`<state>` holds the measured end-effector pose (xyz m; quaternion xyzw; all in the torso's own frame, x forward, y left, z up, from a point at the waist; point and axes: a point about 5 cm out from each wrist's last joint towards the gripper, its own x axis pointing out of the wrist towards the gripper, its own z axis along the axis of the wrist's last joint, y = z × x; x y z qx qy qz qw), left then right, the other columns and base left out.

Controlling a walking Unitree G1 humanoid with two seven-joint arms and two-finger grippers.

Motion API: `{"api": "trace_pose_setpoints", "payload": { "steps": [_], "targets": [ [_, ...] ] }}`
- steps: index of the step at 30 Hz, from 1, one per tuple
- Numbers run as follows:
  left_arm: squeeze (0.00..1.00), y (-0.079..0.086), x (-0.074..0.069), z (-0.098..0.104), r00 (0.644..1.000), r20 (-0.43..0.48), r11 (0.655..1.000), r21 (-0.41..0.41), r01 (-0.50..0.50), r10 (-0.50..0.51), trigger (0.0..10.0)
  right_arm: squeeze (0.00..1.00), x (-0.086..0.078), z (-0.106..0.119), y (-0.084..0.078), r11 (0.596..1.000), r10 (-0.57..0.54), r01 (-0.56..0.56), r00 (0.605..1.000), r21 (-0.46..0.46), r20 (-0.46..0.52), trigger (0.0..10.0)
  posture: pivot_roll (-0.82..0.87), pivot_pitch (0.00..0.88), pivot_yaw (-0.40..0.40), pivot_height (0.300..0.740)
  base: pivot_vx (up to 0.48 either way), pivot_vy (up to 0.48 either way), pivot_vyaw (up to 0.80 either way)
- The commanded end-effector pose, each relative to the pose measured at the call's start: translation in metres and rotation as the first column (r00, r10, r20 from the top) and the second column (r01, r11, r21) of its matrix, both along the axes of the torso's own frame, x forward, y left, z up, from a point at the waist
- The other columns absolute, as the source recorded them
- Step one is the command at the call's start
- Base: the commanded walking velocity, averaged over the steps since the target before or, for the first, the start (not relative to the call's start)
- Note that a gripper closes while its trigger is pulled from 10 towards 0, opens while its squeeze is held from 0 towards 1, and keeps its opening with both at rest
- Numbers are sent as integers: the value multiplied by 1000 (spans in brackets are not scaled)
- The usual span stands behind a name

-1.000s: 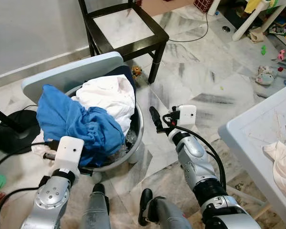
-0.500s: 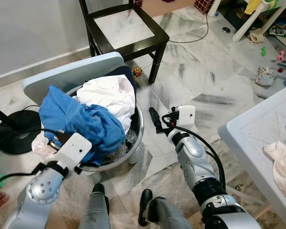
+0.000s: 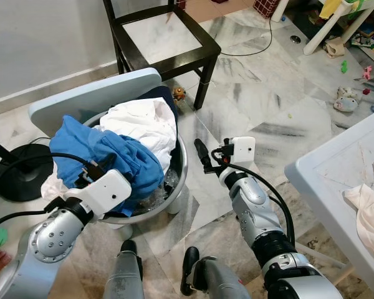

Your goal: Hang hanger

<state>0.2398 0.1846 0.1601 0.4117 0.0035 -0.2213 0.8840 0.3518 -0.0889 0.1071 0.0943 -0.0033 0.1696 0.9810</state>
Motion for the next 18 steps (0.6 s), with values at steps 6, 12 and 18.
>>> {"api": "trace_pose_setpoints", "payload": {
  "steps": [6,12,18],
  "targets": [
    [1000,-8,-7,13,991,-66,993,-21,113,-114,10000,0,-4,-11,-12,1000,-4,2,999,-28,-40,10000,425,341,-161,740,0,0,0],
    [1000,-5,2,38,993,52,994,-19,107,-106,10000,0,-4,-10,-13,998,39,-41,999,-40,-35,10000,427,344,-162,740,0,0,0],
    [1000,18,9,43,996,36,996,48,81,-83,10000,0,-4,0,-14,977,200,-200,980,-69,-7,10000,420,348,-160,740,0,0,0]
  ]
}}
